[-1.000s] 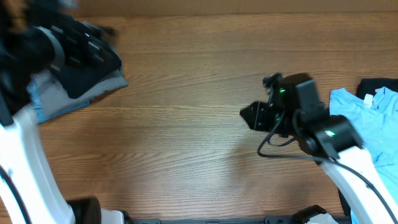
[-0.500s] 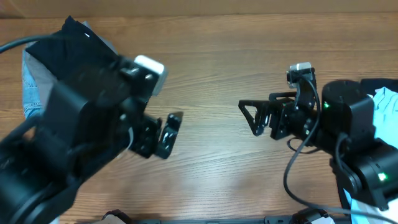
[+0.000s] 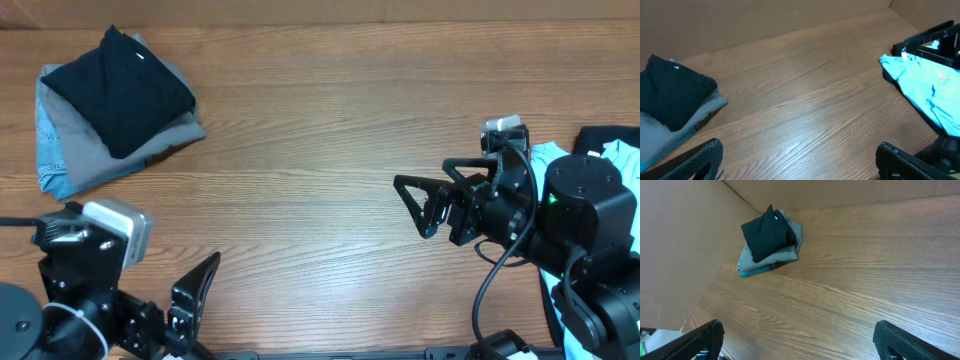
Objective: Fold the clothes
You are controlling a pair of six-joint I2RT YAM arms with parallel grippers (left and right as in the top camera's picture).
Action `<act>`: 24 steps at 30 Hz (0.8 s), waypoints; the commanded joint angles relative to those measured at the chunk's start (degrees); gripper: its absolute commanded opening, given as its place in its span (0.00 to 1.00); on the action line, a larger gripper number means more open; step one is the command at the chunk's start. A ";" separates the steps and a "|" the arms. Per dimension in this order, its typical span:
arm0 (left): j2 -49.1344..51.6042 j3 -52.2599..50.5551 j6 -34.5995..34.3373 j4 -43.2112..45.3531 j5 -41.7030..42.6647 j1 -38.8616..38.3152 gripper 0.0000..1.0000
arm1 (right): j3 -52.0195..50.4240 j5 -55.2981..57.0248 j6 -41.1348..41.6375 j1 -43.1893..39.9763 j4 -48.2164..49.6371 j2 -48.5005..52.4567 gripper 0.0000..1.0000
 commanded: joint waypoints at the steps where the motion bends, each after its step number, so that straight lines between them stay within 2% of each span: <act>1: 0.66 -0.76 -0.94 0.11 -0.87 -0.39 1.00 | 1.16 -0.50 -0.57 -0.22 -0.87 -0.31 1.00; 8: 0.66 -0.76 -0.94 0.11 -0.90 -0.39 1.00 | 1.14 -0.79 -0.85 -0.24 -4.42 -0.31 1.00; 11: 0.66 -0.76 -0.94 0.11 -0.90 -0.39 1.00 | 1.14 5.11 -1.36 -0.24 -4.39 -0.33 1.00; 18: 0.66 -0.76 -0.94 0.11 -0.90 -0.39 1.00 | 0.83 16.26 -13.05 -0.72 -4.50 -2.91 1.00; 21: 0.66 -0.76 -0.94 0.11 -0.90 -0.39 1.00 | -1.86 18.16 -19.30 -5.60 -2.36 -7.04 1.00; 24: 0.66 -0.76 -0.94 0.11 -0.90 -0.39 1.00 | -7.30 17.99 -19.43 -10.40 1.38 -11.65 1.00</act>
